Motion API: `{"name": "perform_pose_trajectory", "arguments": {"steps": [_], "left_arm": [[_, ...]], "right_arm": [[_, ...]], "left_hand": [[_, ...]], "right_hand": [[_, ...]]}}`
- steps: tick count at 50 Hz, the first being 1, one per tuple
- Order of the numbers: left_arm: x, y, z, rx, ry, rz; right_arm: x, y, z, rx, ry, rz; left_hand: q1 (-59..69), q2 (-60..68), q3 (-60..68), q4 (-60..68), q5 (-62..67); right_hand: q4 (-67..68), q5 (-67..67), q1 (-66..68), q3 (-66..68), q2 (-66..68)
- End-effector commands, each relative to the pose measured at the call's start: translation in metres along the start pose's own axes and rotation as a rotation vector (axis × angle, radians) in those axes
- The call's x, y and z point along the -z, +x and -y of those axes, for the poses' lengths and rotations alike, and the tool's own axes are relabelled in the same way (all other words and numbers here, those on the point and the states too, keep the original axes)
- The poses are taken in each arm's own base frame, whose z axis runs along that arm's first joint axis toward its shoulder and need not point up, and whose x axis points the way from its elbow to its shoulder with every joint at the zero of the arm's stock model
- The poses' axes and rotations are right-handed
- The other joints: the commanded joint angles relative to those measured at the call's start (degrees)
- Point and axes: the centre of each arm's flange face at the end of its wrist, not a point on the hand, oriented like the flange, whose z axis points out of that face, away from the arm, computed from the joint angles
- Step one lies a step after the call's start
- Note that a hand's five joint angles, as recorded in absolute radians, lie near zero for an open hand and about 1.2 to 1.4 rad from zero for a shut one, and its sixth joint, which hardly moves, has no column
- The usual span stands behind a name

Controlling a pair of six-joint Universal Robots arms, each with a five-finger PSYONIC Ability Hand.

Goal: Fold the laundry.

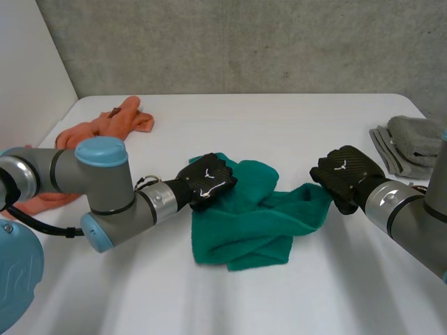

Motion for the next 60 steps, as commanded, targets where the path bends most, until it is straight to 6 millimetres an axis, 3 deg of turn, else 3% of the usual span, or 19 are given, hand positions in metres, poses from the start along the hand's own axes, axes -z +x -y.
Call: {"name": "perform_pose_trajectory", "arguments": {"steps": [1,6,10,11,15,21,25,28,34,40,43,44,46,47,51,54,55,58,60], "left_arm": [[0.001,-0.008,0.005,-0.024,-0.006,0.036],[0.014,-0.039,0.032,-0.096,-0.027,0.171],[0.045,-0.076,0.066,-0.127,-0.073,0.364],[0.065,-0.091,0.077,-0.133,-0.095,0.443],[0.112,-0.112,0.103,-0.155,-0.122,0.594],[0.153,-0.106,0.129,-0.142,-0.127,0.686],[0.177,-0.090,0.128,-0.066,-0.240,0.728],[0.179,-0.080,0.123,-0.036,-0.295,0.700],[0.155,-0.074,0.096,0.017,-0.360,0.618],[0.109,-0.108,0.071,0.024,-0.346,0.644],[0.092,-0.131,0.073,-0.007,-0.299,0.709],[0.082,-0.149,0.079,-0.039,-0.244,0.774],[0.074,-0.166,0.090,-0.073,-0.167,0.841],[0.068,-0.184,0.113,-0.132,-0.034,0.922],[0.067,-0.205,0.158,-0.231,0.217,1.063],[0.073,-0.212,0.183,-0.280,0.356,1.145],[0.080,-0.214,0.201,-0.304,0.429,1.188],[0.091,-0.210,0.211,-0.289,0.431,1.212],[0.094,-0.206,0.207,-0.271,0.401,1.211]], "right_arm": [[-0.001,0.000,0.000,0.001,0.002,-0.001],[-0.002,0.009,0.008,0.012,0.021,-0.031],[0.001,0.024,0.021,0.026,0.048,-0.079],[0.004,0.029,0.027,0.033,0.062,-0.093],[0.034,0.054,0.061,0.064,0.141,-0.179],[0.075,0.078,0.095,0.081,0.186,-0.260],[0.086,0.074,0.095,0.065,0.118,-0.204],[0.083,0.067,0.088,0.063,0.053,-0.151],[0.037,0.049,0.071,0.111,-0.047,-0.060],[-0.013,0.049,0.082,0.145,0.033,-0.169],[-0.040,0.064,0.093,0.153,0.118,-0.278],[-0.044,0.069,0.099,0.158,0.155,-0.313],[-0.053,0.083,0.112,0.166,0.232,-0.393],[-0.056,0.099,0.130,0.177,0.332,-0.492],[-0.047,0.132,0.173,0.212,0.569,-0.712],[-0.034,0.151,0.198,0.226,0.710,-0.851],[-0.032,0.152,0.201,0.228,0.728,-0.868],[-0.026,0.152,0.206,0.230,0.749,-0.871],[-0.026,0.145,0.205,0.224,0.739,-0.845]], "left_hand": [[14.89,12.03,12.27,11.71,14.42],[14.89,12.03,12.27,11.71,14.42],[14.89,12.03,12.27,11.71,14.42],[14.89,12.03,12.27,11.71,14.42],[14.89,12.03,12.27,11.71,14.42],[14.89,12.03,12.27,11.71,14.42],[14.89,12.03,12.27,11.71,14.42],[14.89,12.03,12.27,11.71,14.42],[14.89,12.03,12.27,11.71,14.42],[14.89,12.03,12.27,11.71,14.42],[14.89,12.03,12.27,11.71,14.42],[14.89,12.03,12.27,11.71,14.42],[14.89,12.03,12.27,11.71,14.42],[14.89,12.03,12.27,11.71,14.42],[14.89,12.03,12.27,11.71,14.42],[14.89,12.03,12.27,11.71,14.42],[14.89,12.03,12.27,11.71,14.42],[14.89,12.03,12.27,11.71,14.42],[14.89,12.03,12.27,11.71,14.42]], "right_hand": [[11.82,13.50,23.66,12.18,12.82],[11.82,13.50,23.66,12.18,12.82],[11.82,13.50,23.66,12.18,12.82],[11.82,13.50,23.66,12.18,12.82],[11.82,13.50,23.66,12.18,12.82],[11.82,13.50,23.66,12.18,12.82],[11.82,13.50,23.66,12.18,12.82],[11.82,13.50,23.66,12.18,12.82],[11.82,13.50,23.66,12.18,12.82],[11.82,13.50,23.66,12.18,12.82],[11.82,13.50,23.66,12.18,12.82],[11.82,13.50,23.66,12.18,12.82],[11.82,13.50,23.66,12.18,12.82],[11.82,13.50,23.66,12.18,12.82],[11.82,13.50,23.66,12.18,12.82],[11.82,13.50,23.66,12.18,12.82],[11.82,13.50,23.66,12.18,12.82],[11.82,13.50,23.66,12.18,12.82],[11.82,13.50,23.66,12.18,12.82]]}}
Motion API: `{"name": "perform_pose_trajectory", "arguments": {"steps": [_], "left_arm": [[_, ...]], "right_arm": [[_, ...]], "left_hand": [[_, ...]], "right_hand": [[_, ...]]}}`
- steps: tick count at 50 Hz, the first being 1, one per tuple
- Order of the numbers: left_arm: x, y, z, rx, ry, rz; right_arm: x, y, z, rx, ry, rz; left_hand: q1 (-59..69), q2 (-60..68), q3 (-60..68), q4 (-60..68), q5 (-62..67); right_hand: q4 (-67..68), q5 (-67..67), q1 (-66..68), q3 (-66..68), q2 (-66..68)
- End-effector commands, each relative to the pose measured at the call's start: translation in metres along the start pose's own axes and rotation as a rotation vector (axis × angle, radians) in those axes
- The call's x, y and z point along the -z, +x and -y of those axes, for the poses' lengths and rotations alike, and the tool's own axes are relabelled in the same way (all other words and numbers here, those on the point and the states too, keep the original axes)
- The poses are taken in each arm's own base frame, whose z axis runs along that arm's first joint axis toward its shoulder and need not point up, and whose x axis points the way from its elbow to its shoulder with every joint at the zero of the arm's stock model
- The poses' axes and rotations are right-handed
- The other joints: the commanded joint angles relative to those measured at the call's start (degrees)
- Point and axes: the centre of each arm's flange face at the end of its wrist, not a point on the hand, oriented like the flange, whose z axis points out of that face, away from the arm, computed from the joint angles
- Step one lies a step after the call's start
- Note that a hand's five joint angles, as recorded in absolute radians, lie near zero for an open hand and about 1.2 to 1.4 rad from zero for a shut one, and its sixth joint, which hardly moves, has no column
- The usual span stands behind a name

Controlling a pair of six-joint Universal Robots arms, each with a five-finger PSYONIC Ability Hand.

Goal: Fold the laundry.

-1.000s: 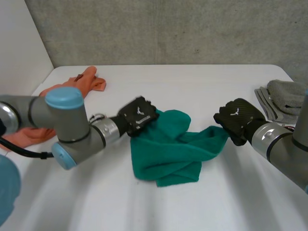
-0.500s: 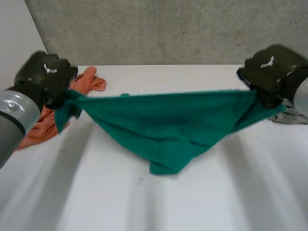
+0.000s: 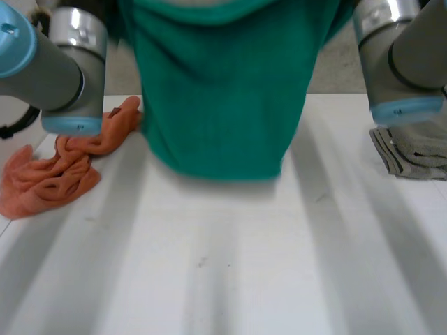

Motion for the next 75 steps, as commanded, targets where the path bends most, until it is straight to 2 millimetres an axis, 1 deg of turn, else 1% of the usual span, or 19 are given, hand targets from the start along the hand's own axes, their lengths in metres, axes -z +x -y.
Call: {"name": "perform_pose_trajectory", "arguments": {"steps": [1,3,9,10,11,15,18,21,22,24,26,30,33,36,43,48,50,61,75], "left_arm": [[0.011,-0.014,0.022,0.016,0.012,0.063],[0.024,-0.009,0.010,0.009,-0.043,0.032],[0.086,0.011,-0.031,-0.017,-0.254,-0.094],[0.096,0.013,-0.037,-0.022,-0.290,-0.110],[0.114,0.016,-0.051,-0.037,-0.364,-0.141],[0.161,0.029,-0.071,-0.057,-0.524,-0.260],[0.188,0.036,-0.079,-0.058,-0.621,-0.337],[0.205,0.042,-0.087,-0.064,-0.695,-0.394],[0.215,0.047,-0.093,-0.064,-0.741,-0.432],[0.222,0.050,-0.095,-0.068,-0.774,-0.467],[0.224,0.048,-0.097,-0.071,-0.794,-0.481],[0.213,0.039,-0.091,-0.068,-0.772,-0.458],[0.201,0.024,-0.088,-0.060,-0.742,-0.431],[0.196,0.001,-0.096,-0.033,-0.718,-0.445],[0.218,-0.013,-0.118,0.094,-0.712,-0.633],[0.228,-0.022,-0.130,0.126,-0.737,-0.676],[0.233,-0.024,-0.142,0.112,-0.755,-0.694],[0.261,-0.006,-0.163,0.042,-0.749,-0.870],[0.254,0.006,-0.173,0.052,-0.717,-0.875]], "right_arm": [[0.005,0.001,0.018,-0.021,0.040,-0.002],[0.015,-0.008,0.011,-0.027,0.000,0.047],[0.083,-0.046,-0.021,-0.034,-0.236,0.319],[0.106,-0.057,-0.031,-0.035,-0.309,0.405],[0.119,-0.063,-0.035,-0.037,-0.346,0.449],[0.183,-0.090,-0.054,-0.048,-0.501,0.647],[0.214,-0.100,-0.061,-0.050,-0.561,0.721],[0.226,-0.106,-0.065,-0.057,-0.578,0.747],[0.229,-0.108,-0.066,-0.060,-0.579,0.754],[0.233,-0.110,-0.068,-0.068,-0.584,0.760],[0.234,-0.110,-0.069,-0.071,-0.586,0.760],[0.237,-0.107,-0.075,-0.080,-0.613,0.751],[0.239,-0.103,-0.082,-0.099,-0.644,0.741],[0.239,-0.100,-0.086,-0.122,-0.660,0.731],[0.233,-0.091,-0.102,-0.221,-0.695,0.700],[0.228,-0.086,-0.110,-0.238,-0.706,0.678],[0.225,-0.083,-0.113,-0.237,-0.709,0.666],[0.223,-0.080,-0.119,-0.232,-0.715,0.654],[0.229,-0.082,-0.118,-0.237,-0.726,0.667]], "left_hand": [[14.89,11.65,11.95,11.33,14.42],[14.89,11.65,11.95,11.33,14.42],[14.89,11.65,11.95,11.33,14.42],[14.89,11.65,11.95,11.33,14.42],[14.89,11.65,11.95,11.33,14.42],[14.89,11.65,11.95,11.33,14.42],[14.89,11.65,11.95,11.33,14.42],[14.89,11.65,11.95,11.33,14.42],[-0.07,-3.31,-3.02,-3.64,-0.54],[-20.14,-23.38,-23.09,-23.71,-20.61],[-32.44,-35.68,-35.39,-36.01,-32.92],[-40.75,-43.99,-43.70,-44.32,-41.23],[-41.10,-44.34,-44.04,-44.66,-41.57],[-41.27,-44.51,-44.21,-44.83,-41.74],[-39.58,-42.82,-42.53,-43.15,-40.06],[-39.42,-42.66,-42.36,-42.98,-39.89],[-39.92,-43.16,-42.86,-43.48,-40.39],[-36.57,-39.81,-39.51,-40.13,-37.04],[-28.15,-31.39,-31.10,-31.72,-28.62]], "right_hand": [[11.81,13.49,23.66,12.18,12.82],[11.81,13.49,23.66,12.18,12.82],[11.81,13.49,23.66,12.18,12.82],[11.81,13.49,23.66,12.18,12.82],[11.81,13.49,23.66,12.18,12.82],[11.81,13.49,23.66,12.18,12.82],[11.81,13.49,23.66,12.18,12.82],[11.81,13.49,23.66,12.18,12.82],[11.81,13.49,23.66,12.18,12.82],[11.81,13.49,23.66,12.18,12.82],[11.81,13.49,23.66,12.18,12.82],[11.81,13.49,23.66,12.18,12.82],[11.81,13.49,23.66,12.18,12.82],[11.81,13.49,23.66,12.18,12.82],[11.81,13.49,23.66,12.18,12.82],[11.81,13.49,23.66,12.18,12.82],[11.81,13.49,23.66,12.18,12.82],[11.81,13.49,23.66,12.18,12.82],[11.81,13.49,23.66,12.18,12.82]]}}
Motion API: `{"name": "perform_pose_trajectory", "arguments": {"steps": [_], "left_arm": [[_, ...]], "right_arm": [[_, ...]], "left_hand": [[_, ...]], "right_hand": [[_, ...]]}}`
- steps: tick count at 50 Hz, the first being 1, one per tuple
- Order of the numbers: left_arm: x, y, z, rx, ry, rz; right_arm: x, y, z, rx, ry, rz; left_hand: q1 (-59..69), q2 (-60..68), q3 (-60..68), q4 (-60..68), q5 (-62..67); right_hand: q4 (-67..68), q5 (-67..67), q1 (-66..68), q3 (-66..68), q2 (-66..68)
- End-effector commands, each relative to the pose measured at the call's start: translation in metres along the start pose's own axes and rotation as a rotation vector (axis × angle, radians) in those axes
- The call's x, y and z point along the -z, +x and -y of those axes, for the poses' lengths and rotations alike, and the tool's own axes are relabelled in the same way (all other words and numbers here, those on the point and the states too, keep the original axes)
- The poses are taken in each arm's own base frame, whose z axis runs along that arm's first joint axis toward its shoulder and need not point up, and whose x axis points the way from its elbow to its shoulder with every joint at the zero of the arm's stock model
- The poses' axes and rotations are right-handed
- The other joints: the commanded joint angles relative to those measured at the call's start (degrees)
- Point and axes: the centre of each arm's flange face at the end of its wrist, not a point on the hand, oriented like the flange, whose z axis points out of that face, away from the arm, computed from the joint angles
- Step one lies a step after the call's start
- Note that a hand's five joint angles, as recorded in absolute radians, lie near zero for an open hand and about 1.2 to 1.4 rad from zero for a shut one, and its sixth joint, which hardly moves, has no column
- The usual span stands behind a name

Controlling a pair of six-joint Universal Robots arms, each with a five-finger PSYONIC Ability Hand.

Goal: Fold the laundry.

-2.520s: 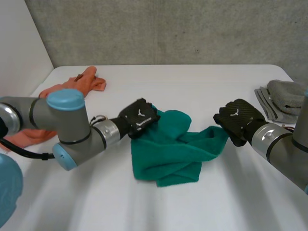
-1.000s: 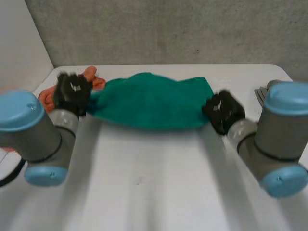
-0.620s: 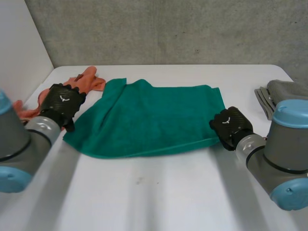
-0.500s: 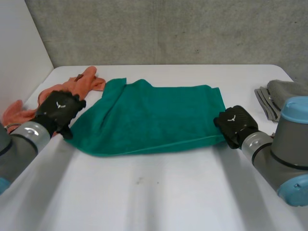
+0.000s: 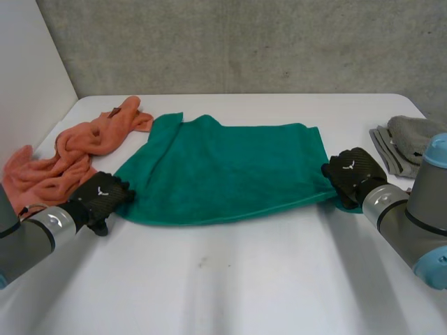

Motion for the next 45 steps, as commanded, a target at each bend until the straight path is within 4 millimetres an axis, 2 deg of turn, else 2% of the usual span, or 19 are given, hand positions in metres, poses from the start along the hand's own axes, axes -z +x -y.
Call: {"name": "perform_pose_trajectory", "arguments": {"steps": [1,15,31,39,40,44,45], "left_arm": [[-0.008,-0.005,0.004,0.007,0.024,0.016],[-0.019,-0.013,0.015,0.020,0.090,0.066],[-0.036,-0.014,0.021,-0.010,0.111,0.074],[-0.041,-0.012,0.015,-0.007,0.098,0.071],[-0.042,-0.012,0.014,-0.007,0.095,0.070],[-0.046,-0.014,0.012,-0.009,0.089,0.080],[-0.046,-0.016,0.012,-0.006,0.079,0.094]], "right_arm": [[0.001,-0.003,-0.002,-0.001,-0.006,0.009],[0.002,-0.004,-0.003,0.001,-0.009,0.012],[0.002,-0.006,-0.005,0.002,-0.016,0.020],[0.002,-0.007,-0.006,0.001,-0.018,0.022],[0.002,-0.007,-0.006,0.001,-0.019,0.021],[0.002,-0.007,-0.006,0.007,-0.021,0.019],[0.002,-0.005,-0.005,0.008,-0.020,0.014]], "left_hand": [[6.98,7.11,7.11,6.88,7.04],[9.00,9.13,9.14,8.90,9.06],[8.49,8.62,8.63,8.39,8.56],[10.33,10.46,10.47,10.23,10.40],[12.18,12.30,12.31,12.07,12.24],[49.76,49.89,49.90,49.66,49.82],[49.85,49.98,49.99,49.75,49.91]], "right_hand": [[11.81,13.24,23.20,12.18,12.82],[11.81,13.24,23.20,12.18,12.82],[11.81,13.24,23.20,12.18,12.82],[11.81,13.24,23.20,12.18,12.82],[11.81,13.24,23.20,12.18,12.82],[11.81,13.24,23.20,12.18,12.82],[11.81,13.24,23.20,12.18,12.82]]}}
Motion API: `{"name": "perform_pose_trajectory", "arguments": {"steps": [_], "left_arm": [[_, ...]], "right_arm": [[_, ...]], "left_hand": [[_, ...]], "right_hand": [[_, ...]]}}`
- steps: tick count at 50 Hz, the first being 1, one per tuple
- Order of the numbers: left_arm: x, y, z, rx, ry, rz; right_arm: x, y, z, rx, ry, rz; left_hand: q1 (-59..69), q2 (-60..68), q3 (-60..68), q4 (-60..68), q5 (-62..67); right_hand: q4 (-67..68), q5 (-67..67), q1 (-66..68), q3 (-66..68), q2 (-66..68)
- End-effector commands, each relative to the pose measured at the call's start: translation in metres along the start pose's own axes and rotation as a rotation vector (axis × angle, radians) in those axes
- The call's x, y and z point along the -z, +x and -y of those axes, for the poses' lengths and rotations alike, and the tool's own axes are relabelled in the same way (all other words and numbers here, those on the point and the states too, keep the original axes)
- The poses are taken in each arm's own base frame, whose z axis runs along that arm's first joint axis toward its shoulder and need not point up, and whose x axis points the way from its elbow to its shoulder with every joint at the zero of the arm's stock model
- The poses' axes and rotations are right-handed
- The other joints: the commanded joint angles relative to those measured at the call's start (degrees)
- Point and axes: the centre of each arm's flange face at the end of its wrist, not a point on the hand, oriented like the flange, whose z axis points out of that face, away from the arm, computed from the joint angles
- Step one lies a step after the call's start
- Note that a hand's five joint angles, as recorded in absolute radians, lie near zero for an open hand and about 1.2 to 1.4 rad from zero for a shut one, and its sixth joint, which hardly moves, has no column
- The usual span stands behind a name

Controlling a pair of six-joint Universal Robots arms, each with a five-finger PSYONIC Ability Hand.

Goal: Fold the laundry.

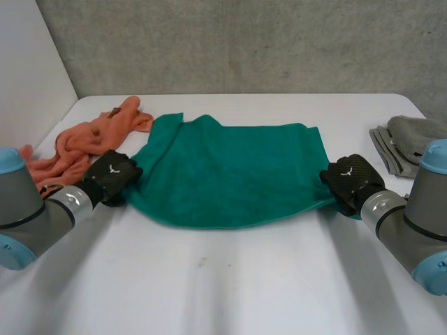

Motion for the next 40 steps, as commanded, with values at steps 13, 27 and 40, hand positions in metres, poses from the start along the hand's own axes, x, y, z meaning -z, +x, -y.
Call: {"name": "perform_pose_trajectory", "arguments": {"steps": [13,27,40], "left_arm": [[0.071,-0.022,0.074,-0.078,-0.066,0.213],[0.150,0.023,0.082,0.017,-0.406,0.069],[0.070,0.007,0.050,-0.012,-0.378,0.103]], "right_arm": [[0.051,0.026,0.042,0.155,-0.061,0.034],[0.128,0.027,0.056,0.284,-0.256,0.229],[0.050,0.026,0.021,0.284,-0.319,0.186]], "left_hand": [[29.20,30.40,31.42,31.29,31.71],[29.20,30.40,31.42,31.29,31.71],[29.20,30.40,31.42,31.29,31.71]], "right_hand": [[11.81,13.24,23.22,12.18,12.82],[11.81,13.24,23.22,12.18,12.82],[11.81,13.24,23.22,12.18,12.82]]}}
